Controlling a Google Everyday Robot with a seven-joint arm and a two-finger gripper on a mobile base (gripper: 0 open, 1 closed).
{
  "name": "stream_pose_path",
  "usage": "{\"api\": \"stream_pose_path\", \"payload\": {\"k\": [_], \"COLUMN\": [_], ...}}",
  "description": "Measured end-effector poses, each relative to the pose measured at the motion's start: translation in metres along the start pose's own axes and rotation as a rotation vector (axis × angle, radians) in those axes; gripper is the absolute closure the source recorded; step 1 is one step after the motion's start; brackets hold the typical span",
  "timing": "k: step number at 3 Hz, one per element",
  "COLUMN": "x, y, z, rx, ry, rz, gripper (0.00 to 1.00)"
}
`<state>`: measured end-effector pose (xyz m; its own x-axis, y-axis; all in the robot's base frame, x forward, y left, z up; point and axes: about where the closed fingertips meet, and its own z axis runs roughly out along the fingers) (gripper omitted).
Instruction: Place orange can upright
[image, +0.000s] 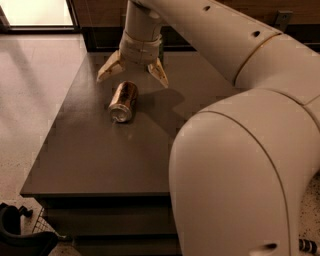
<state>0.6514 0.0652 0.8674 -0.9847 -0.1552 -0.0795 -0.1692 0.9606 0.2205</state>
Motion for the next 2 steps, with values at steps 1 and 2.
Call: {"api": "stream_pose_path", "payload": {"k": [1,2], "x": [0.001,0.007], "y": [0.0,-0.002], "z": [0.014,0.031], "rx": [0.034,0.029], "ry": [0.029,0.049], "rz": [0.037,0.081], "gripper": [0.0,0.03]}}
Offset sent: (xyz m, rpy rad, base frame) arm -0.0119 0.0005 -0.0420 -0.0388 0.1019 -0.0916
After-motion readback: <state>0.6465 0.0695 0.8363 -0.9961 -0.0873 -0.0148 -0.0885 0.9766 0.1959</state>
